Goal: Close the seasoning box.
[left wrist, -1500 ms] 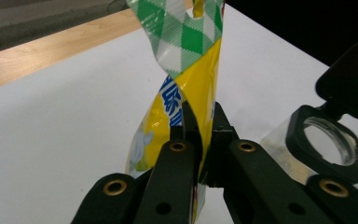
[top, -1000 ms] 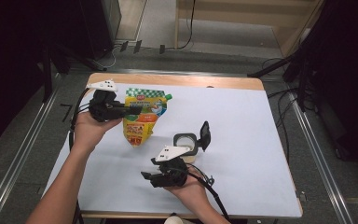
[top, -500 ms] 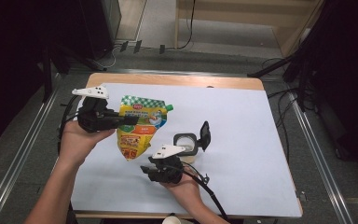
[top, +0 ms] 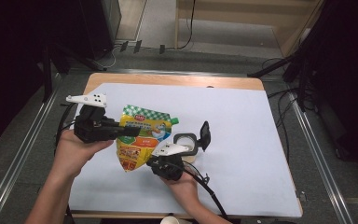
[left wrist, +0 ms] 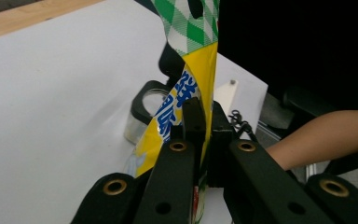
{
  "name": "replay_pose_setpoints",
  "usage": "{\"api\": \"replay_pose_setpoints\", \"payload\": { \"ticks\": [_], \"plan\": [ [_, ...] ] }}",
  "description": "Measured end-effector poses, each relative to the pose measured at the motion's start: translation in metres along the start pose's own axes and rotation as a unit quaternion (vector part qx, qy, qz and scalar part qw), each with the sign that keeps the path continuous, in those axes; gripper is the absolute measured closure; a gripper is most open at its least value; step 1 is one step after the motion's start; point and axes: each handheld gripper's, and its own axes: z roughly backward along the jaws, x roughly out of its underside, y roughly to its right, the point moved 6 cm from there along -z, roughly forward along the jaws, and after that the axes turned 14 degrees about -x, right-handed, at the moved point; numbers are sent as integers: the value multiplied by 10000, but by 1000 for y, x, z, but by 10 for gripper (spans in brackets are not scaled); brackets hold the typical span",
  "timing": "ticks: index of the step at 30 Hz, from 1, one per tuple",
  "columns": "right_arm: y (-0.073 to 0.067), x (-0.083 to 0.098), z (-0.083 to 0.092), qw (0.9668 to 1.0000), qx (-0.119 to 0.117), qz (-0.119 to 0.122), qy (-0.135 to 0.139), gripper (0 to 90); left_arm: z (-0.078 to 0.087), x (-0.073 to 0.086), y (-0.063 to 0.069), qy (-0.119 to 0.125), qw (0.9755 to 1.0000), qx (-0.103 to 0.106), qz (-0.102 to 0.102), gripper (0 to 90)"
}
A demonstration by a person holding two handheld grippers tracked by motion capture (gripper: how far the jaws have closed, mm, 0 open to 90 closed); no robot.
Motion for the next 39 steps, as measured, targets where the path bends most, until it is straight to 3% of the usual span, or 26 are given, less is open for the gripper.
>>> {"api": "replay_pose_setpoints", "payload": {
  "ticks": [4, 7, 8, 11, 14, 16, 20, 23, 26, 29, 39],
  "plan": [
    [-4, -3, 1, 9997, -54, 216, 104, 784, -3, 1, 2, 13, 9996, 198, 196, 900],
    [-6, -3, 1, 9994, -98, 304, 145, 767, -4, 2, 0, 5, 9997, 105, 208, 900],
    [-11, -4, 2, 9985, -264, 430, 224, 748, -5, 4, -4, -18, 9997, 55, 254, 900],
    [-18, -6, 2, 9968, -147, 771, 170, 743, -8, 4, -7, 6, 9995, -15, 312, 900],
    [-22, -5, 2, 9956, -67, 938, 57, 722, -14, 4, -8, 40, 9994, -240, 236, 900],
    [-25, -5, 2, 9953, -106, 962, 17, 711, -19, 5, -6, 62, 9994, -265, 210, 895],
    [-35, -8, 3, 9924, -191, 1212, 49, 675, -32, 9, -6, -132, 9983, -524, 215, 860],
    [-44, -9, 3, 9905, -184, 1362, -52, 668, -37, 11, -6, -195, 9983, -488, 254, 851],
    [-52, -10, 3, 9896, -283, 1406, -60, 659, -42, 13, -6, -286, 9976, -611, 185, 827],
    [-61, -15, 5, 9881, -359, 1497, -39, 641, -46, 14, -4, -331, 9977, -570, 169, 813],
    [-73, -19, 10, 9900, -617, 1263, -65, 620, -55, 15, 1, -445, 9975, -509, 196, 800]
  ]
}}
